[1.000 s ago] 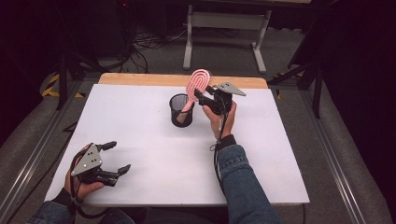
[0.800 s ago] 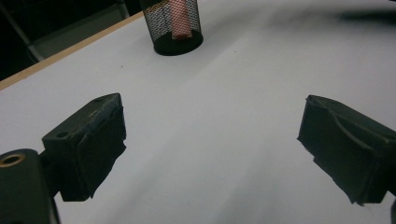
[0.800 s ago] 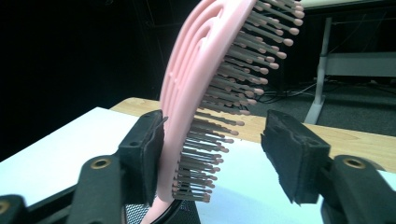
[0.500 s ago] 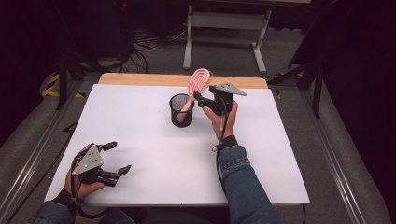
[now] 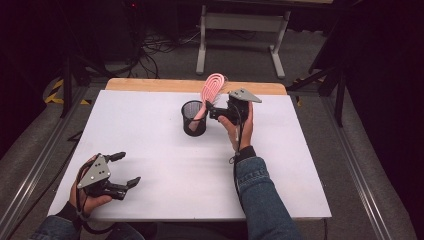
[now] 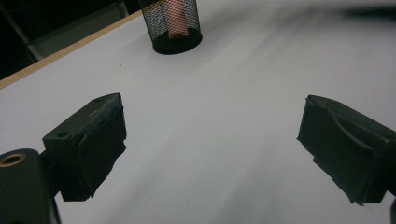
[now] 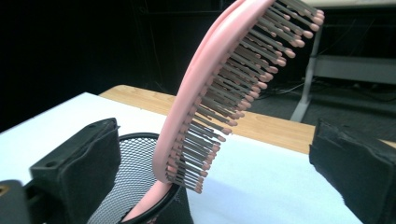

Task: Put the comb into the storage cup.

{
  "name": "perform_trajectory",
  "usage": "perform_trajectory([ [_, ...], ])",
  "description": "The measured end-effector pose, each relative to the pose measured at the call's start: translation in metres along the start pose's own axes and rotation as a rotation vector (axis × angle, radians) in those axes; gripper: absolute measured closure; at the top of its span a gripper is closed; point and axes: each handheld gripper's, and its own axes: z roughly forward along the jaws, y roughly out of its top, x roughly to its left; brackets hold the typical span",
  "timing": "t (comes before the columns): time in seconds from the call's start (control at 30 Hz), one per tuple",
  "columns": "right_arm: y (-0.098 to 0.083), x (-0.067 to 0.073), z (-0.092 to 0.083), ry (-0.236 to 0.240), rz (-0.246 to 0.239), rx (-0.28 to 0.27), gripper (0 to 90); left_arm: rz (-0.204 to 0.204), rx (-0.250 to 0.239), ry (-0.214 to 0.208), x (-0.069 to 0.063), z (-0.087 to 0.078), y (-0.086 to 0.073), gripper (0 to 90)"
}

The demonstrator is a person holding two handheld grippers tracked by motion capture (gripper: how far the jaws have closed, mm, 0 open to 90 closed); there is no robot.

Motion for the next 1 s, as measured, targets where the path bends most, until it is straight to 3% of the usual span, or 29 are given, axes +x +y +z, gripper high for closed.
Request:
perform_trajectory([
  [0.47,0.005,0.003,-0.013,-0.014,-0.052,-0.022,3.4,0.004,0.003,0.000,0.000,0.000,0.000,8.6],
  [0.67,0.007,0.007,-0.018,-0.005,-0.082,-0.027,3.4,0.004,0.007,0.002,-0.001,0.001,0.000,8.6],
  [0.8,0.006,0.009,-0.023,0.029,-0.079,-0.045,3.4,0.005,0.008,0.003,-0.001,0.001,0.000,8.6],
  [1.0,0.007,0.011,-0.029,0.029,-0.107,-0.052,3.2,0.005,0.008,0.003,-0.001,0.001,0.000,8.6],
])
